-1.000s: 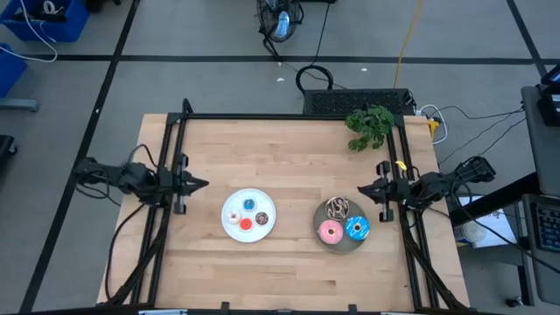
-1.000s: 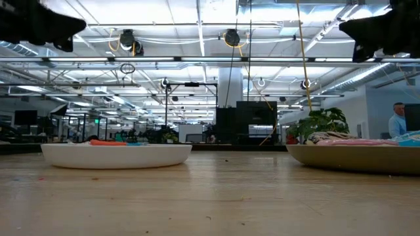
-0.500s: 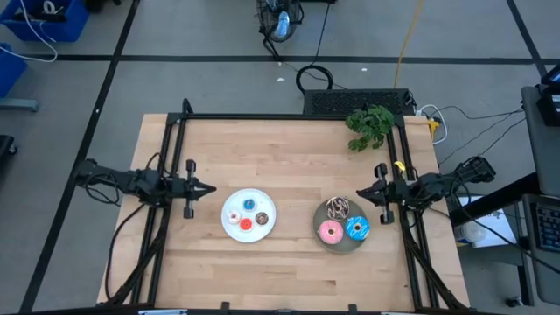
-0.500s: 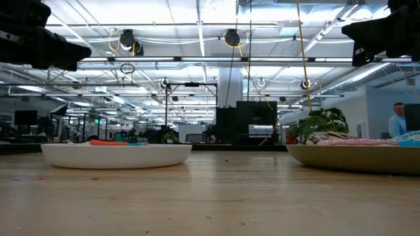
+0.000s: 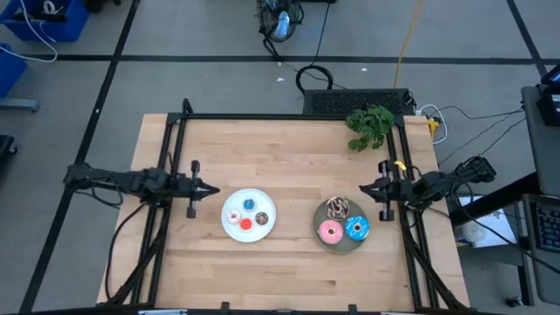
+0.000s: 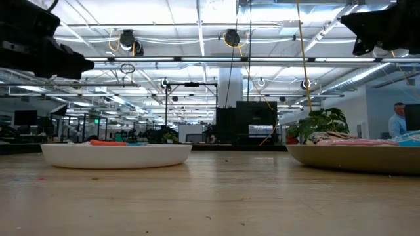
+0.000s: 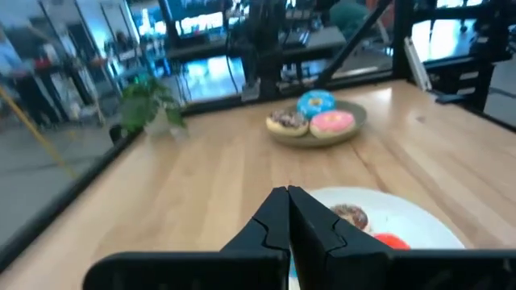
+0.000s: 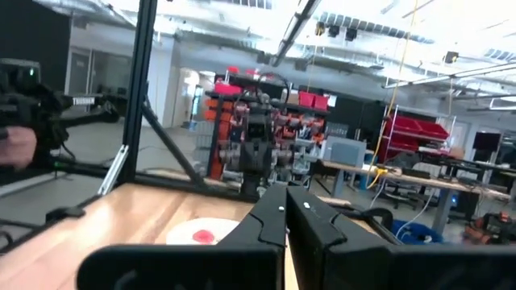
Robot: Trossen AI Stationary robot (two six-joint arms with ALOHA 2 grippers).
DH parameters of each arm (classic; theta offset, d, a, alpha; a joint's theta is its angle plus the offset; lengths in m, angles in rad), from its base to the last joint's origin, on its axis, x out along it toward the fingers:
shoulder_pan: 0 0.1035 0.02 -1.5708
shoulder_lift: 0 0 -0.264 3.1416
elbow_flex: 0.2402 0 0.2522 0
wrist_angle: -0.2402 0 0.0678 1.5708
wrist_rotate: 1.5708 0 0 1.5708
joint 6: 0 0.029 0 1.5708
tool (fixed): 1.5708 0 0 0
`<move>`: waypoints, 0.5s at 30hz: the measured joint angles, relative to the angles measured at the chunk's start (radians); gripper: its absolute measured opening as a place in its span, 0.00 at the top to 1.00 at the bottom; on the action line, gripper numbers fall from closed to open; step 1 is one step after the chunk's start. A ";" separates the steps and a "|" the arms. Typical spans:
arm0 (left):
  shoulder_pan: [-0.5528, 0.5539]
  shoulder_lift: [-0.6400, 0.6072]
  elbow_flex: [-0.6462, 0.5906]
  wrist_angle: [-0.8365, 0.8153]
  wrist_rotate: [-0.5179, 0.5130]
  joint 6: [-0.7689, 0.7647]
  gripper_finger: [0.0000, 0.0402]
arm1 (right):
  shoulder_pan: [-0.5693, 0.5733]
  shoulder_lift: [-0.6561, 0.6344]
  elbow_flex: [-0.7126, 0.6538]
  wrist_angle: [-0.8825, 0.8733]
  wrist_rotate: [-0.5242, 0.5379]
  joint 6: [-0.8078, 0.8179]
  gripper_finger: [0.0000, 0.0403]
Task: Pick & Place donuts
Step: Return to Home Position
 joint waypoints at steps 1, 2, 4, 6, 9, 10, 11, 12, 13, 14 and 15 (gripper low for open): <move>0.004 0.015 0.000 -0.001 0.001 -0.012 0.99 | 0.000 0.000 0.000 0.012 0.000 0.000 1.00; 0.006 0.028 0.000 0.000 0.000 -0.021 0.99 | 0.000 0.000 0.000 0.025 -0.001 0.001 1.00; 0.009 0.053 0.000 0.001 -0.015 -0.034 0.99 | 0.000 0.000 0.000 0.045 -0.002 0.001 1.00; 0.011 0.070 -0.001 0.004 -0.029 -0.037 0.96 | 0.000 0.000 0.000 0.056 -0.001 0.016 1.00; 0.011 0.082 -0.002 0.014 -0.060 -0.036 0.92 | 0.000 0.000 0.000 0.051 -0.001 0.009 1.00; 0.011 0.086 -0.002 0.020 -0.067 -0.040 0.91 | 0.000 0.000 0.000 0.047 -0.002 0.009 1.00; 0.011 0.086 -0.003 0.027 -0.068 -0.043 0.91 | 0.000 0.000 0.000 0.045 -0.002 0.013 1.00; 0.011 0.086 -0.005 0.035 -0.070 -0.047 0.90 | 0.000 0.000 0.000 0.043 -0.002 0.014 1.00; 0.011 0.086 -0.005 0.046 -0.072 -0.047 0.90 | 0.000 0.000 0.000 0.042 -0.002 0.014 1.00; 0.011 0.086 -0.005 0.058 -0.072 -0.047 0.89 | 0.000 0.000 0.000 0.042 -0.002 0.014 1.00; 0.011 0.086 -0.005 0.070 -0.072 -0.048 0.89 | 0.000 0.000 0.000 0.042 -0.002 0.015 1.00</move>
